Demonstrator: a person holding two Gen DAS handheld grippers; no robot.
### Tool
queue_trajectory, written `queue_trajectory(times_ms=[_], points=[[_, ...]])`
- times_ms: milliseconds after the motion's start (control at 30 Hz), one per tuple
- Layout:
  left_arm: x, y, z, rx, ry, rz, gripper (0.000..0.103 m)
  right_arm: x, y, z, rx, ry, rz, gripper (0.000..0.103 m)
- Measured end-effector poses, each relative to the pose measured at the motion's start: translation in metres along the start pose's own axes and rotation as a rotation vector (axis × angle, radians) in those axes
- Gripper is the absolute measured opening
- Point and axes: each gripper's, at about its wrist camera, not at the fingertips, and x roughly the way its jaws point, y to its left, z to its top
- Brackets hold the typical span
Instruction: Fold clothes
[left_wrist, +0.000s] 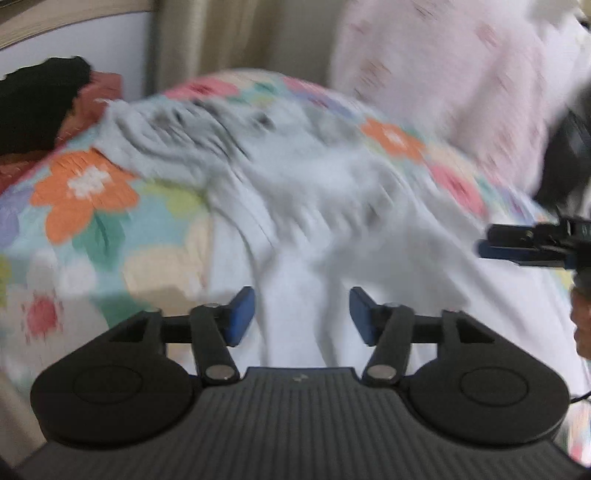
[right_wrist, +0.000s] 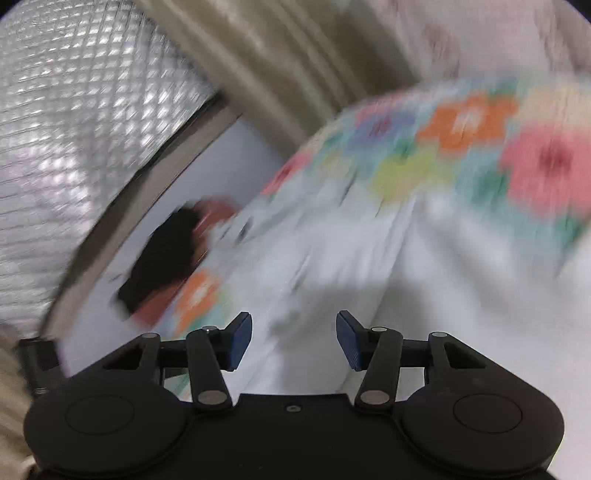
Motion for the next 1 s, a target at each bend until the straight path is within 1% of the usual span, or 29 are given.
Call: queue_trajectory(times_ms=[33,67,100,133,167,200,233,267,300,367,400,433,500,533,567,633,667,700,733,767,800,867,933,1000], points=[[-0.007,-0.007,-0.012,0.01,0.009,-0.03,0.065,-0.002,0.003,-0.016,0.018,0.033,0.032,0.056],[-0.012,-0.012,-0.023,0.013,0.021,-0.055,0.074,-0.005,0.006,-0.032,0.025,0.06,0.058,0.056],[-0.014,-0.016,-0.035,0.008,0.043,-0.061,0.079,-0.007,0.01,-0.047,0.02,0.082,0.076,0.056],[-0.015,-0.019,-0.046,0.001,0.072,-0.056,0.079,-0.009,0.014,-0.063,0.014,0.103,0.094,0.056],[-0.013,-0.021,-0.055,-0.01,0.105,-0.038,0.076,-0.012,0.018,-0.077,0.002,0.125,0.106,0.056],[-0.01,-0.024,-0.063,-0.019,0.133,-0.019,0.054,-0.015,0.022,-0.09,-0.023,0.143,0.11,0.056],[-0.009,-0.026,-0.07,-0.026,0.15,-0.022,0.032,-0.018,0.027,-0.101,-0.048,0.155,0.108,0.056],[-0.011,-0.028,-0.074,-0.044,0.166,-0.037,0.006,-0.021,0.03,-0.111,-0.068,0.162,0.101,0.056],[-0.017,-0.03,-0.075,-0.074,0.159,-0.049,0.006,-0.024,0.033,-0.121,-0.086,0.168,0.088,0.056],[-0.036,-0.033,-0.074,-0.143,0.104,-0.064,0.006,-0.03,0.037,-0.135,-0.114,0.169,0.061,0.056],[-0.047,-0.031,-0.074,-0.213,0.066,-0.096,0.006,-0.033,0.037,-0.14,-0.125,0.166,0.046,0.056],[-0.06,-0.026,-0.075,-0.313,0.019,-0.149,0.006,-0.035,0.037,-0.145,-0.128,0.163,0.029,0.056],[-0.073,-0.01,-0.088,-0.569,-0.034,-0.243,0.007,-0.038,0.037,-0.151,-0.12,0.158,0.009,0.056],[-0.074,-0.003,-0.097,-0.69,-0.027,-0.261,0.008,-0.039,0.036,-0.154,-0.111,0.156,0.017,0.057],[-0.068,0.001,-0.109,-0.776,0.018,-0.251,0.01,-0.041,0.036,-0.156,-0.102,0.154,0.025,0.057],[-0.05,0.005,-0.136,-0.872,0.119,-0.254,0.01,-0.038,0.036,-0.159,-0.075,0.152,0.054,0.057],[-0.042,0.007,-0.149,-0.912,0.155,-0.271,0.013,-0.035,0.037,-0.16,-0.063,0.152,0.062,0.057],[-0.037,0.009,-0.162,-0.95,0.183,-0.299,0.014,-0.033,0.039,-0.162,-0.071,0.156,0.052,0.057],[-0.035,0.011,-0.171,-0.966,0.19,-0.314,0.015,-0.03,0.044,-0.163,-0.094,0.161,0.032,0.057],[-0.036,0.012,-0.177,-0.963,0.179,-0.319,0.02,-0.028,0.046,-0.165,-0.108,0.161,0.017,0.057],[-0.039,0.011,-0.179,-0.934,0.169,-0.308,0.023,-0.027,0.048,-0.165,-0.111,0.156,0.009,0.057],[-0.048,0.007,-0.173,-0.828,0.145,-0.256,0.027,-0.025,0.05,-0.166,-0.116,0.145,-0.007,0.057],[-0.059,0.003,-0.161,-0.71,0.1,-0.199,0.03,-0.024,0.049,-0.167,-0.11,0.126,-0.008,0.057],[-0.069,-0.002,-0.148,-0.59,0.039,-0.142,0.047,-0.023,0.05,-0.168,-0.13,0.092,-0.013,0.057]])
